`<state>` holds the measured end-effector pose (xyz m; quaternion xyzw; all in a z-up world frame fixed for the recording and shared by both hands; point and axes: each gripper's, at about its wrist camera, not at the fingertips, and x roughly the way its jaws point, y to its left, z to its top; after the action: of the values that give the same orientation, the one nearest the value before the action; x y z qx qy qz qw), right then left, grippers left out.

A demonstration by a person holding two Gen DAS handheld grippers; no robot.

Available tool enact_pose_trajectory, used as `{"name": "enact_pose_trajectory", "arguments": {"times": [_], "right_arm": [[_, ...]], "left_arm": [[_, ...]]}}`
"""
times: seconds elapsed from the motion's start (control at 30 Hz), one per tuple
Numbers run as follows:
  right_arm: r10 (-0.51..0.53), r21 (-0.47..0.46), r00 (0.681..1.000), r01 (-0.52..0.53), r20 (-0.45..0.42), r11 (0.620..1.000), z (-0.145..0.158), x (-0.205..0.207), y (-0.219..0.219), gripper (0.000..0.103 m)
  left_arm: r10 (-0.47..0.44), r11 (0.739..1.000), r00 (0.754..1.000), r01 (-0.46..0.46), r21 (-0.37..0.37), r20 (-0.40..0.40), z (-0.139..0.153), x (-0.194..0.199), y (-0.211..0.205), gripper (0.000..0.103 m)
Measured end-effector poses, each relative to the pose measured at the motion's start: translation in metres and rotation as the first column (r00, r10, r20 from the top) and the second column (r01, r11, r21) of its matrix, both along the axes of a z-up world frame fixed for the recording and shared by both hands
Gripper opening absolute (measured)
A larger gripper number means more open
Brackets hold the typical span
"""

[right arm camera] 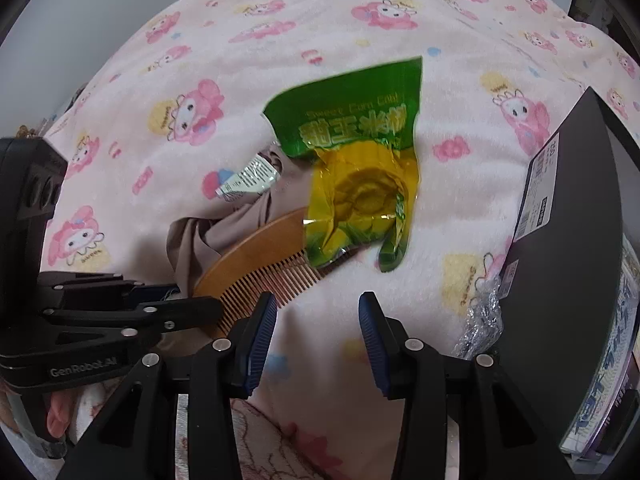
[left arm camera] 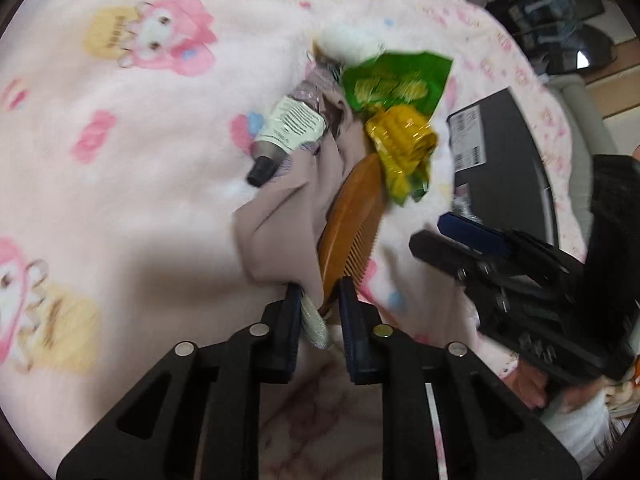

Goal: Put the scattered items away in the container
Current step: 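Grasp the wooden comb by its tassel end with the left gripper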

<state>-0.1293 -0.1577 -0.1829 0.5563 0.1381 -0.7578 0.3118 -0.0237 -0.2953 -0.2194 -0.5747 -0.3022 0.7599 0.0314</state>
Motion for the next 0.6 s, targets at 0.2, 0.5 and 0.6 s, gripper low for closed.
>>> {"name": "enact_pose_trajectory", "arguments": {"times": [0.2, 0.5, 0.6], "right_arm": [[-0.011, -0.051, 0.999, 0.013, 0.04, 0.999, -0.003, -0.004, 0.002, 0.039], [0.079, -0.049, 0.996, -0.076, 0.044, 0.996, -0.018, -0.009, -0.031, 0.039], [0.056, -0.058, 0.996, -0.052, 0.071, 0.997, -0.029, -0.015, -0.029, 0.039]], "left_arm": [[0.035, 0.999, 0.999, -0.035, -0.035, -0.002, -0.001, 0.008, -0.005, 0.008], [0.059, 0.997, 0.998, -0.058, 0.056, -0.014, -0.004, 0.012, -0.005, 0.021], [0.029, 0.997, 1.0, -0.029, 0.072, -0.001, -0.015, 0.003, 0.014, 0.023]]}}
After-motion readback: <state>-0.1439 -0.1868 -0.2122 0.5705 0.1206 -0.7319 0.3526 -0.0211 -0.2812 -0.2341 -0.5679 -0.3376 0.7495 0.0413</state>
